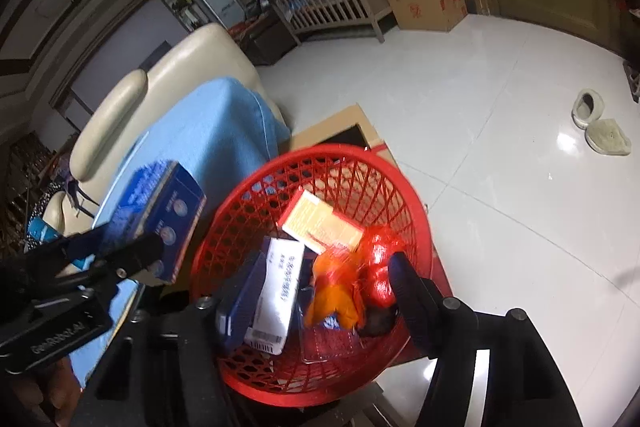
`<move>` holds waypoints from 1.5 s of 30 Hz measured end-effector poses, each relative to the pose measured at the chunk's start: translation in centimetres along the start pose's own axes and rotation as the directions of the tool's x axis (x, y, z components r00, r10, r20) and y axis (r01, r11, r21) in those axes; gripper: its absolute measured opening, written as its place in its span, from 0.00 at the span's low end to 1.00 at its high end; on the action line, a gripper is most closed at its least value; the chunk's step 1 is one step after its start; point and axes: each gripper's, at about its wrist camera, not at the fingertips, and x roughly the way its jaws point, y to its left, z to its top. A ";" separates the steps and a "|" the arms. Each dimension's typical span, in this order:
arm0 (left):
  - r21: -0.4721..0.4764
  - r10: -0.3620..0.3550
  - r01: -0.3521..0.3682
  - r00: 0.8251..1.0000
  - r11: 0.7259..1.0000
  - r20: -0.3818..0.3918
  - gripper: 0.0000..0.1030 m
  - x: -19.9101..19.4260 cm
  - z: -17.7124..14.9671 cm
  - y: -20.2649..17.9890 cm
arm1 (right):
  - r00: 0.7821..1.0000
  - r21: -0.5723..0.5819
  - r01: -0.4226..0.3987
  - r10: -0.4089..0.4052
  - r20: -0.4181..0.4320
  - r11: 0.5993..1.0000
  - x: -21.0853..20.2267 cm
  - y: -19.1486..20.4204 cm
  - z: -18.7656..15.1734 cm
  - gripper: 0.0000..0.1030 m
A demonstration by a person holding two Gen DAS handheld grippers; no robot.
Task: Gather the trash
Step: 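Lower the foil packet into the basket and open the left gripper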
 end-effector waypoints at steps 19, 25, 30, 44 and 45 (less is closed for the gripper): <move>0.013 -0.022 0.023 0.999 1.000 -0.045 0.60 2.1 0.1 -1.3 | 0.988 0.098 0.016 -0.030 0.149 0.995 -3.0 -2.1 1.6 0.66; 0.005 -0.027 0.028 0.996 1.000 -0.091 0.63 4.0 0.2 -1.5 | 0.988 0.105 0.015 -0.031 0.153 0.994 -3.1 -2.4 1.5 0.66; 0.017 -0.021 0.023 0.993 1.000 -0.116 0.71 4.8 0.1 -1.8 | 0.988 0.098 0.012 -0.027 0.154 0.995 -3.2 -2.2 1.5 0.66; -0.079 -0.024 0.021 0.999 0.997 -0.034 0.72 1.6 -0.6 2.7 | 0.987 0.016 0.023 -0.025 0.161 1.000 -3.4 2.1 2.3 0.66; -0.092 -0.023 0.021 1.000 0.996 -0.021 0.72 1.1 -0.7 3.3 | 0.987 0.009 0.030 -0.031 0.158 1.000 -3.3 2.6 2.3 0.66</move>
